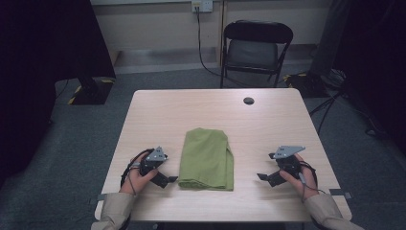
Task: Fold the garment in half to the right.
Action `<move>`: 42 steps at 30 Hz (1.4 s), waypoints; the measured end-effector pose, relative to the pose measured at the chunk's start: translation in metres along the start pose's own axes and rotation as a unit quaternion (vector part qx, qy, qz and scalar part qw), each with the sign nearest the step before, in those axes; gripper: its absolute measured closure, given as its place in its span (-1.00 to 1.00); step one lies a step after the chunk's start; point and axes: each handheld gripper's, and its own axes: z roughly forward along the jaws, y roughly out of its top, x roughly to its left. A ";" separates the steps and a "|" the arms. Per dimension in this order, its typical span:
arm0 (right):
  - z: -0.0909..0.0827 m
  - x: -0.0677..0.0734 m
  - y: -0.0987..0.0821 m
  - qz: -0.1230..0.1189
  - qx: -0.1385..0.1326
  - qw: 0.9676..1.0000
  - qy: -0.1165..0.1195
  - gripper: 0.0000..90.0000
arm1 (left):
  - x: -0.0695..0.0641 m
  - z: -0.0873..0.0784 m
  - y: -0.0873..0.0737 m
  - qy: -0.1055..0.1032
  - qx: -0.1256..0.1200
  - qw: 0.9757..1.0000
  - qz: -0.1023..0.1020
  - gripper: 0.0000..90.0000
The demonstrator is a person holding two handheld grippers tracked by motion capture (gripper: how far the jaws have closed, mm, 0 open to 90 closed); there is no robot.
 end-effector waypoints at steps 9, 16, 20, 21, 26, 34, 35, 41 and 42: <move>-0.006 -0.003 -0.009 0.004 0.008 1.000 -0.009 -0.97 | 0.000 0.000 0.000 0.000 0.000 1.000 0.000 -1.00; -0.013 -0.005 -0.014 0.011 0.006 1.000 -0.014 -0.97 | 0.000 0.000 0.000 0.000 0.000 1.000 0.000 -1.00; -0.015 -0.006 -0.017 0.016 0.005 1.000 -0.016 -0.97 | 0.000 0.000 0.000 0.000 0.000 1.000 0.000 -1.00; -0.015 -0.006 -0.018 0.017 0.004 1.000 -0.016 -0.97 | 0.000 0.000 0.000 0.000 0.000 1.000 0.000 -1.00; -0.018 -0.007 -0.023 0.023 0.004 1.000 -0.017 -0.97 | 0.000 0.000 0.000 0.000 0.000 1.000 0.000 -1.00; -0.023 -0.008 -0.029 0.031 0.005 0.999 -0.019 -0.97 | 0.000 0.000 0.000 0.000 0.000 1.000 0.000 -1.00; -0.024 -0.008 -0.030 0.031 0.004 0.999 -0.019 -0.97 | 0.000 0.000 0.000 0.000 0.000 1.000 0.000 -1.00; -0.027 -0.010 -0.035 0.036 0.004 0.999 -0.020 -0.97 | 0.000 0.000 0.000 0.000 0.000 1.000 0.000 -1.00; -0.028 -0.010 -0.035 0.036 0.005 0.999 -0.022 -0.97 | 0.000 0.000 0.000 0.000 0.000 1.000 0.000 -1.00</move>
